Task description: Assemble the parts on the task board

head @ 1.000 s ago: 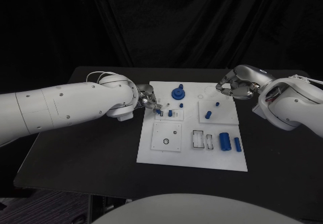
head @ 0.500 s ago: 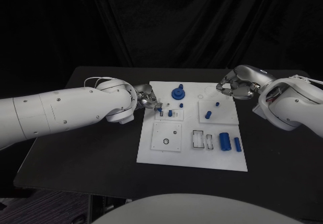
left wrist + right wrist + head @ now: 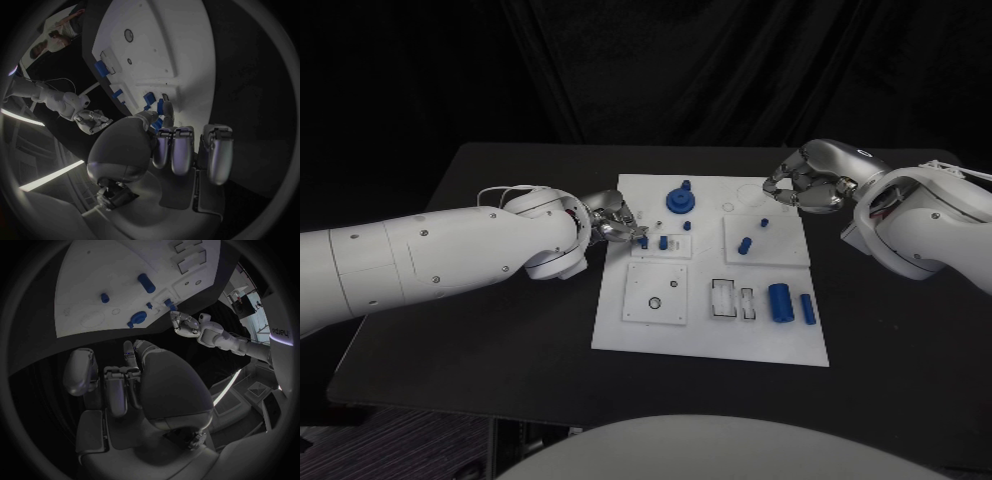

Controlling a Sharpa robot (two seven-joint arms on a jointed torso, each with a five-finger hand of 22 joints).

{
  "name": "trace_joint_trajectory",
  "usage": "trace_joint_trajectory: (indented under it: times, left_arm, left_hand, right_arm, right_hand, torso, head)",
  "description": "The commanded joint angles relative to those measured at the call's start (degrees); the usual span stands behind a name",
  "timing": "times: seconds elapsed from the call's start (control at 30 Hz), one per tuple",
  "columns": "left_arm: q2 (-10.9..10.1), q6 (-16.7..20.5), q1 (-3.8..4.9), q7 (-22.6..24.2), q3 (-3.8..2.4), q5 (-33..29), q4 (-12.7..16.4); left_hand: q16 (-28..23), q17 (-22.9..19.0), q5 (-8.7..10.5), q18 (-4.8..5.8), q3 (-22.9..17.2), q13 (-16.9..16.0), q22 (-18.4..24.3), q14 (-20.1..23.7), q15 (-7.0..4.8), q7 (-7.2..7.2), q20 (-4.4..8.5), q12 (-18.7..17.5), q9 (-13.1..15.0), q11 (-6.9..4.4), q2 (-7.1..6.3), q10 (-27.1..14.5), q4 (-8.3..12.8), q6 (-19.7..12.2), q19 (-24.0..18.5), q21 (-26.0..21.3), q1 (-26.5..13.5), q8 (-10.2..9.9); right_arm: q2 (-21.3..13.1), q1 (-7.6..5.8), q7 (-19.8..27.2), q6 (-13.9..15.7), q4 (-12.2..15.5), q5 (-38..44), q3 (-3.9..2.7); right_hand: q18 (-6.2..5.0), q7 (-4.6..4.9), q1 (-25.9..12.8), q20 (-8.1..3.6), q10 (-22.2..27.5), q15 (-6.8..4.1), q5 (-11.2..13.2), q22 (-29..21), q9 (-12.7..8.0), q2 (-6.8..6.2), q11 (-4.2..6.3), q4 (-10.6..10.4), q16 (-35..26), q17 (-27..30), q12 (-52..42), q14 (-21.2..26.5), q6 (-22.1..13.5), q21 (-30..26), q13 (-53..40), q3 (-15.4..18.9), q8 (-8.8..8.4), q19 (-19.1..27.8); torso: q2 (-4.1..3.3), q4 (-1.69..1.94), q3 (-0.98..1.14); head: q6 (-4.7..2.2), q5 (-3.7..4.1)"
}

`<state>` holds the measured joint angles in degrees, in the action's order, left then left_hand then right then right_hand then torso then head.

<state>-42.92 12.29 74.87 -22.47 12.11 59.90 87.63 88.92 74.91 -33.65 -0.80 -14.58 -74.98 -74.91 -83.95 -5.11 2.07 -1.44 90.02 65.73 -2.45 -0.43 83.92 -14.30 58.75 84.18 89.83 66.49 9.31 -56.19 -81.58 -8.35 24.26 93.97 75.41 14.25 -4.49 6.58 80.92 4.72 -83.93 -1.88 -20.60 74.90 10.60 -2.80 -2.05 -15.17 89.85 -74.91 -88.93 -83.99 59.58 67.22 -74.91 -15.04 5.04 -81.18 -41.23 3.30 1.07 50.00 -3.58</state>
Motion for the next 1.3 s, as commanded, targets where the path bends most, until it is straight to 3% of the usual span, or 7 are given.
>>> trace_joint_trajectory:
  times: [0.03,0.4,1.3]
  left_arm:
    - [-0.1,3.2,-0.61,2.9,-0.03,0.3,0.1]
    - [0.0,4.7,-1.79,3.9,-0.03,0.3,-0.4]
    - [-0.6,5.5,-2.98,3.7,-0.03,4.9,-0.3]
  left_hand:
    - [-0.1,13.5,0.12,0.34,-0.4,-15.0,-14.5,-5.5,0.13,-0.11,-0.14,0.0,-0.1,0.31,-0.38,6.1,0.1,-0.5,4.4,-0.1,0.0,0.0]
    - [-0.1,13.5,-0.17,0.35,-0.7,-15.0,-14.5,-5.5,0.15,-0.11,-0.18,0.0,0.0,0.32,-0.44,6.1,0.0,-0.4,4.4,-0.1,0.0,0.1]
    - [-0.1,13.5,-0.23,0.41,-1.0,-15.0,-14.5,-5.5,0.18,-0.06,-0.22,0.0,0.0,0.36,-0.50,6.1,-0.3,-0.2,4.6,-0.1,-0.2,0.3]
  right_arm:
    - [-0.2,0.12,-1.0,0.6,0.2,0.1,-0.05]
    - [-0.3,0.12,-1.0,0.6,0.3,0.1,-0.05]
    - [-0.4,0.12,-1.1,0.5,0.3,0.1,-0.05]
  right_hand:
    - [-0.31,0.03,0.5,-0.08,-4.5,0.31,-0.4,8.8,0.0,-0.12,-0.11,0.1,0.1,-15.1,0.2,-6.0,0.0,-0.2,-13.7,-0.3,-0.09,0.5]
    - [-0.30,0.05,0.4,-0.08,-4.5,0.33,-0.4,8.8,-0.1,-0.17,-0.13,0.1,0.1,-15.1,0.2,-6.0,-0.1,-0.3,-13.7,-0.4,-0.13,0.5]
    - [-0.31,0.07,0.4,-0.07,-4.5,0.35,-0.4,8.8,-0.1,-0.19,-0.16,0.1,0.1,-15.1,0.2,-6.0,-0.1,-0.3,-13.7,-0.4,-0.15,0.5]
  torso:
    - [0.05,0.00,0.02]
    - [0.05,0.02,0.03]
    - [-0.01,0.02,-0.06]
  head:
    - [0.00,-0.05]
    - [0.00,0.01]
    - [0.00,-0.10]
